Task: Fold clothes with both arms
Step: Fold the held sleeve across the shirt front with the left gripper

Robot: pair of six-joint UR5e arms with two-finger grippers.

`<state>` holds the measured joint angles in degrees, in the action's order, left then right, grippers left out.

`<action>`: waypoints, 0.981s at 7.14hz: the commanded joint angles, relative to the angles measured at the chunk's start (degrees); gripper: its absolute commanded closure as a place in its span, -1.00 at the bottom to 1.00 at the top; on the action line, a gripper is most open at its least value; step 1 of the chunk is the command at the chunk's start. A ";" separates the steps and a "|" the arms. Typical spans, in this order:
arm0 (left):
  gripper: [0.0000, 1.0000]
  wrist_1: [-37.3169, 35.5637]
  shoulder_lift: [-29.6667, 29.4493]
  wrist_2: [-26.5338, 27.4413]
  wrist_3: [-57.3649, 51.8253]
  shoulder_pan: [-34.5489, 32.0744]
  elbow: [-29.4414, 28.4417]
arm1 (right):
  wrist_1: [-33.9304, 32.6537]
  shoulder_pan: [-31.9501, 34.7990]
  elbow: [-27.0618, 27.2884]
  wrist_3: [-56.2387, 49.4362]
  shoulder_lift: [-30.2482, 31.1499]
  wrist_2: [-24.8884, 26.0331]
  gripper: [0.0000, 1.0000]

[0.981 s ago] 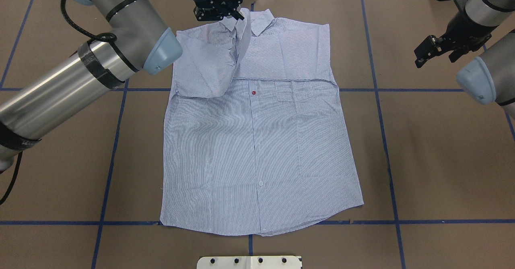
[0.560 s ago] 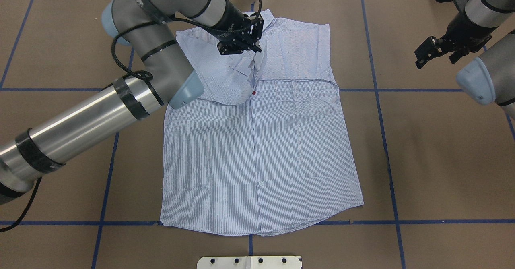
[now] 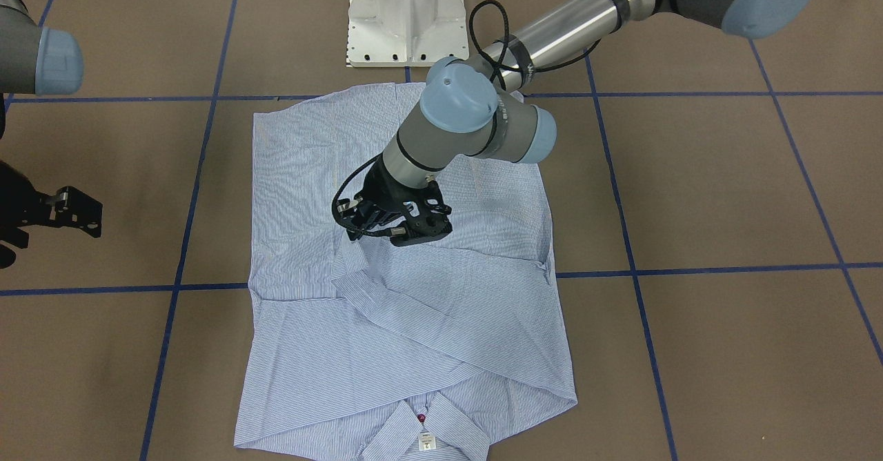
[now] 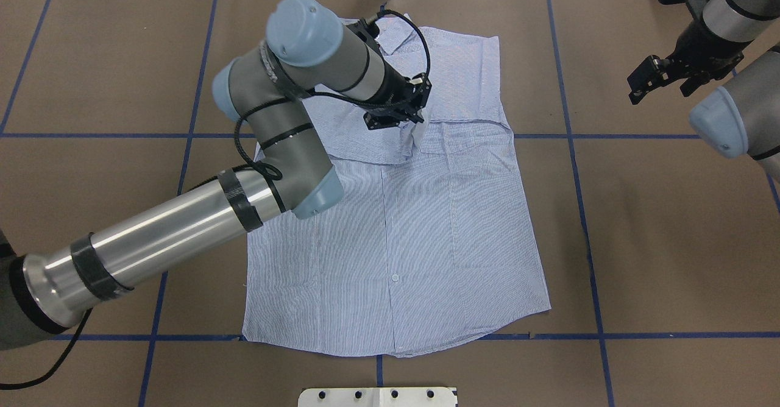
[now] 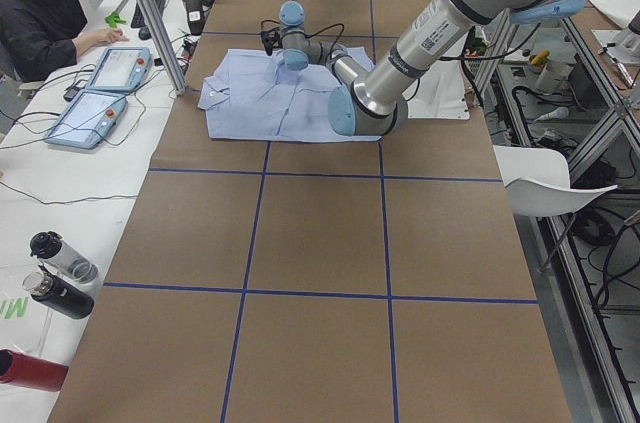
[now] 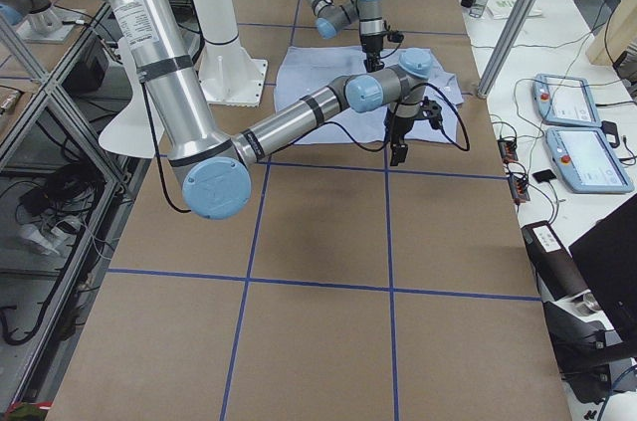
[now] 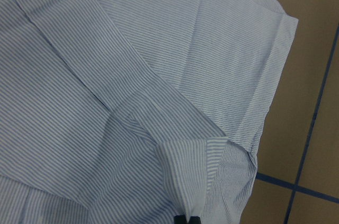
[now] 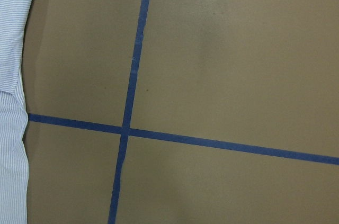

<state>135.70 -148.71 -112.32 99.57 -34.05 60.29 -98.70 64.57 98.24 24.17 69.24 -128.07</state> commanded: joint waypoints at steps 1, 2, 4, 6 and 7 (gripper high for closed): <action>0.73 3.59 -1.23 3.50 -0.16 1.18 -2.63 | 0.00 -0.05 -0.24 0.17 -0.15 -0.07 -0.99; -0.54 9.87 -1.23 4.03 -0.25 1.53 -3.68 | 0.00 -0.05 -0.24 0.26 -0.15 -0.16 -0.99; -0.99 12.57 -1.93 5.88 -3.83 2.49 -3.60 | 0.00 -0.05 -0.24 0.35 -0.42 -0.42 -0.99; -0.99 12.05 -0.97 5.71 -5.17 1.63 -3.16 | 0.09 -0.05 -0.07 0.43 -0.77 -1.47 -0.99; -0.99 10.74 0.95 4.05 -5.17 0.23 -1.16 | 0.17 -0.05 0.71 0.35 -0.42 -2.26 -1.00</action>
<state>147.47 -149.32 -107.03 94.67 -32.62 57.57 -98.60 64.51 98.35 24.56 68.66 -129.47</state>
